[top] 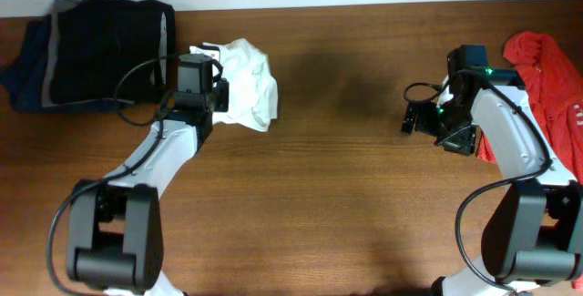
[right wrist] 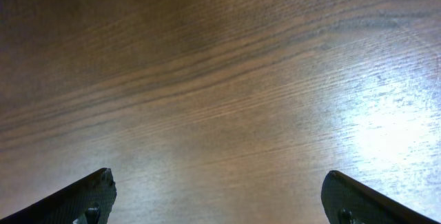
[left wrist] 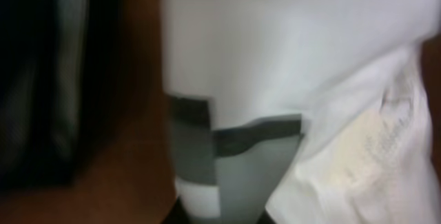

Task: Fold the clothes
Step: 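Lift the T-shirt and carry it left toward the dark clothes stack, then lower the T-shirt onto the dark stack and open the left gripper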

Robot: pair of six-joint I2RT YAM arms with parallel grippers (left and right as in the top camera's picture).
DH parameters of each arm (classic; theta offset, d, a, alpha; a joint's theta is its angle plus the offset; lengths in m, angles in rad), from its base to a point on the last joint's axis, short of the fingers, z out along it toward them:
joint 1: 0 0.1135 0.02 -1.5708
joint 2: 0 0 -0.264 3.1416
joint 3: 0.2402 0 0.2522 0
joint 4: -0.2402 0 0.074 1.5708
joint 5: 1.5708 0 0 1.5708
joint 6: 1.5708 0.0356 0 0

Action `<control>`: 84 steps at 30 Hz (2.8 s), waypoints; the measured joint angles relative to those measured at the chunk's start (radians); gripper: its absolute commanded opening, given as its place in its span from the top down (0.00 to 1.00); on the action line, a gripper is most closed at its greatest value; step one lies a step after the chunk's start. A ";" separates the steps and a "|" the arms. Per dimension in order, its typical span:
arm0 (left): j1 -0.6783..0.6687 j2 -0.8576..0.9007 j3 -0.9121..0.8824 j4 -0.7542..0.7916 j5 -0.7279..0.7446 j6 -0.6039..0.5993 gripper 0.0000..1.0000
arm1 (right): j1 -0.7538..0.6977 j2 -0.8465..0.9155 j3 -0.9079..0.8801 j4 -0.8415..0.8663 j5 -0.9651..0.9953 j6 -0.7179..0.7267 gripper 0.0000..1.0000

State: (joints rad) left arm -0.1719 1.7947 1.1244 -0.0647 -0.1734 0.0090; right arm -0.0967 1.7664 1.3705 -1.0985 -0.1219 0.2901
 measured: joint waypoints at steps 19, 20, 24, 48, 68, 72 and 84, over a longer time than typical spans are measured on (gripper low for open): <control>0.218 0.052 0.287 0.132 -0.189 0.125 0.99 | 0.000 0.000 0.000 0.001 0.000 0.000 0.01; 0.209 0.053 0.305 0.116 -0.188 0.117 0.99 | 0.000 0.000 0.000 0.001 0.000 0.000 0.01; 0.196 0.053 0.330 0.113 -0.186 0.012 0.99 | 0.000 0.000 0.000 0.001 0.000 0.000 0.01; 0.578 0.326 0.342 0.362 -0.219 0.029 0.02 | 0.000 0.000 0.000 0.001 0.000 -0.002 0.01; 0.435 0.280 0.351 0.045 -0.149 0.032 1.00 | 0.000 0.000 0.000 0.001 0.000 -0.002 0.01; 0.360 0.101 0.365 0.290 -0.148 0.032 1.00 | 0.000 0.000 0.000 0.001 0.000 -0.002 0.01; 0.441 0.725 1.114 -0.299 -0.007 0.040 0.99 | 0.000 0.000 0.000 0.000 0.000 -0.002 0.01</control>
State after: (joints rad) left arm 0.2695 2.5198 2.2387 -0.3641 -0.1802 0.0486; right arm -0.0967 1.7664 1.3701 -1.0981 -0.1219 0.2886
